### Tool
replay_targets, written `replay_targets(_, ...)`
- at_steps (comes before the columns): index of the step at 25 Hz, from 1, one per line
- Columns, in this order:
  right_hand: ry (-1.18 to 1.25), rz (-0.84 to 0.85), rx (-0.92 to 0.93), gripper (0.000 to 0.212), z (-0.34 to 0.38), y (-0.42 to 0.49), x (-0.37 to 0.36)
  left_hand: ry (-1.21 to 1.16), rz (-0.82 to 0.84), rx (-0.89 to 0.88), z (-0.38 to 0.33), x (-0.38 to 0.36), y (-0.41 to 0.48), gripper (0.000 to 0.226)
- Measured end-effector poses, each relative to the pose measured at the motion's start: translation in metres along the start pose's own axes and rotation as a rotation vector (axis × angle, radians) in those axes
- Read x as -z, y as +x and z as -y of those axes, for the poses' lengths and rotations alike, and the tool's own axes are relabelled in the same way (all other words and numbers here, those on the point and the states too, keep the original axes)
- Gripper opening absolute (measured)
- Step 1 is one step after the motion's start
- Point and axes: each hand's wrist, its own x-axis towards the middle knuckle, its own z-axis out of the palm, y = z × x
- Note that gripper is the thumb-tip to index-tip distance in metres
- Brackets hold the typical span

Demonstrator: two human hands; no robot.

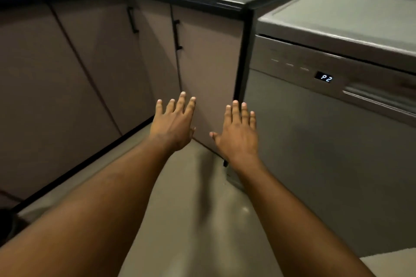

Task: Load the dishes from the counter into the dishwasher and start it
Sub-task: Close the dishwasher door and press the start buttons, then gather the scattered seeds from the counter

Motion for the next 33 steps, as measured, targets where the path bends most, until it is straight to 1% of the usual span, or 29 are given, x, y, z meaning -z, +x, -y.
replay_targets(3, 0.036, 0.042, 0.044, 0.088, 0.028, -0.013, 0.050, 0.010, 0.053, 0.043, 0.021, 0.047, -0.028, 0.078)
replay_targets(7, 0.120, 0.084, 0.062, 0.086, 0.062, -0.032, 0.148, -0.026, 0.124, 0.109, 0.047, 0.148, -0.067, 0.078)
replay_targets(10, 0.144, 0.100, 0.109, 0.086, 0.083, -0.050, 0.235, -0.079, 0.104, 0.186, 0.063, 0.243, -0.092, 0.077)
replay_targets(12, 0.145, 0.077, 0.158, 0.085, 0.095, -0.059, 0.279, -0.137, 0.061, 0.229, 0.068, 0.286, -0.110, 0.075)
replay_targets(14, 0.142, 0.070, 0.191, 0.084, 0.103, -0.064, 0.317, -0.194, 0.052, 0.290, 0.074, 0.312, -0.128, 0.075)
replay_targets(18, 0.086, 0.042, 0.255, 0.083, 0.122, -0.058, 0.356, -0.248, 0.071, 0.406, 0.087, 0.319, -0.151, 0.075)
replay_targets(20, 0.082, 0.029, 0.276, 0.083, 0.137, -0.040, 0.364, -0.271, 0.056, 0.424, 0.103, 0.318, -0.147, 0.075)
replay_targets(23, 0.091, -0.008, 0.246, 0.083, 0.160, -0.014, 0.367, -0.283, 0.009, 0.447, 0.141, 0.320, -0.125, 0.076)
replay_targets(26, 0.094, -0.037, 0.199, 0.082, 0.180, 0.022, 0.368, -0.269, -0.005, 0.421, 0.179, 0.329, -0.097, 0.076)
replay_targets(29, 0.130, -0.064, 0.133, 0.082, 0.207, 0.060, 0.373, -0.243, -0.057, 0.378, 0.217, 0.340, -0.065, 0.076)
replay_targets(33, 0.157, -0.087, 0.132, 0.082, 0.236, 0.110, 0.368, -0.260, -0.051, 0.370, 0.259, 0.340, -0.023, 0.076)
